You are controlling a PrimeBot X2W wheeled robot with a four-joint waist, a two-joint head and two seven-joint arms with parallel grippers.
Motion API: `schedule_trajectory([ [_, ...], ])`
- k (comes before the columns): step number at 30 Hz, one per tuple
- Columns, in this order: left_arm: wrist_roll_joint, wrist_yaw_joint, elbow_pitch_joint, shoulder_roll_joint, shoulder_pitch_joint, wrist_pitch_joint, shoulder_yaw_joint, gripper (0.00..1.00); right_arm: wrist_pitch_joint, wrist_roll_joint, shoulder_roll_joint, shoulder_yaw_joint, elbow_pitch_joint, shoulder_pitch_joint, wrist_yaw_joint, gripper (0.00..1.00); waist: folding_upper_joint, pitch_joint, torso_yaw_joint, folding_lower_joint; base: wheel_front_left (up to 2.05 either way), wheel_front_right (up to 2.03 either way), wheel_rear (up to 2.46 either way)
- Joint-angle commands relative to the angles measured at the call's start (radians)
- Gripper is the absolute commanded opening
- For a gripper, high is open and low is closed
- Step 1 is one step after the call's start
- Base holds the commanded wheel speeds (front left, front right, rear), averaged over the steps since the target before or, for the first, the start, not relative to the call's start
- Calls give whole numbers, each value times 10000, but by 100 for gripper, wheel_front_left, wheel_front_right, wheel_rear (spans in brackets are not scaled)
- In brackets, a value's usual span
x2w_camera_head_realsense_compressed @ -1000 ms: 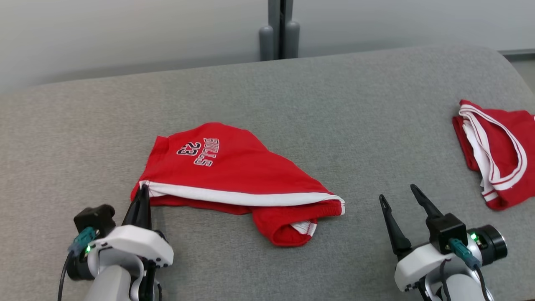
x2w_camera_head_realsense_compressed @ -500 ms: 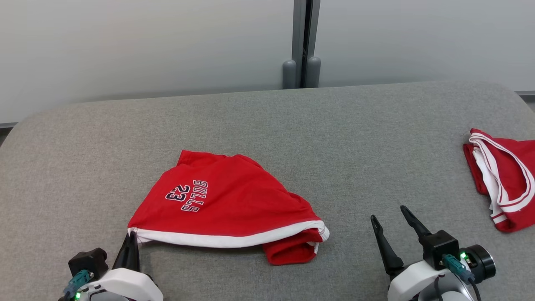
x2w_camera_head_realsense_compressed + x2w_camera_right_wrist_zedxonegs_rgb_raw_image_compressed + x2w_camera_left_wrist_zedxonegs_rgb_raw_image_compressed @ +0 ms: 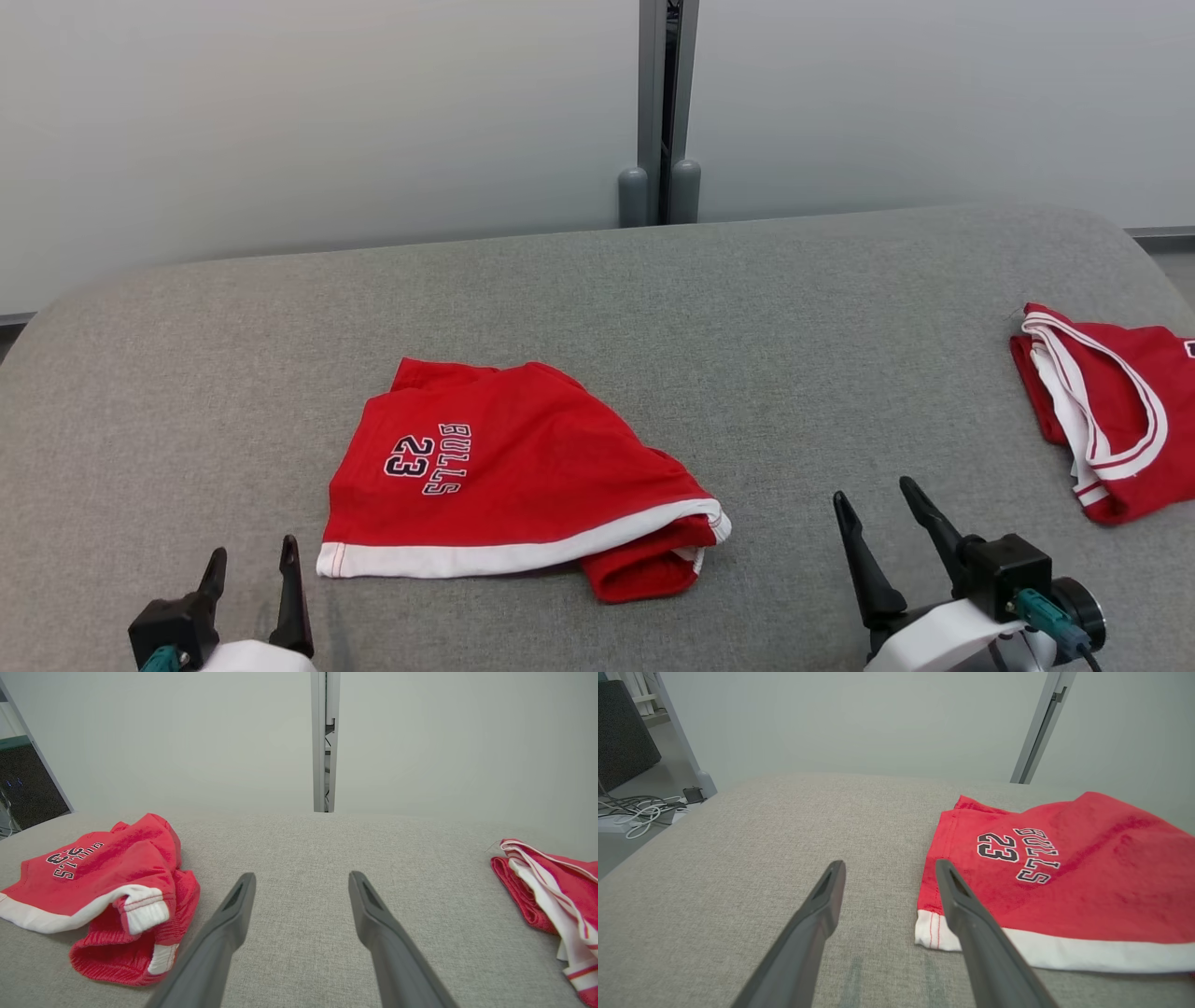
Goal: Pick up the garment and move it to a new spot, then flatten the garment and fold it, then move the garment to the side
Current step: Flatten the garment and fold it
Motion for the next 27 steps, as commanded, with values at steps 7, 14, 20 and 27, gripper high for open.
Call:
schedule_trajectory([
  [7, 221, -105, -350, 1, 760, -44, 19, 100, 4, 397, -48, 470, -74, 346, -3, 100, 0, -208, 46, -1, 0, 0, 0],
  [14, 69, -18, -405, -1, 1063, -44, -307, 100, 4, 568, -47, 750, -5, 491, -3, 100, 0, -375, 168, -1, 0, 0, 0],
  [20, -8, 61, -437, -3, 951, -44, -492, 100, 4, 587, -46, 1201, 133, 375, -3, 100, 0, -283, 280, -1, 0, 0, 0],
  [27, -145, 40, -372, -4, 848, -44, -686, 100, 4, 987, -50, 2056, 394, 141, -3, 100, 0, -81, 437, -1, 0, 0, 0],
])
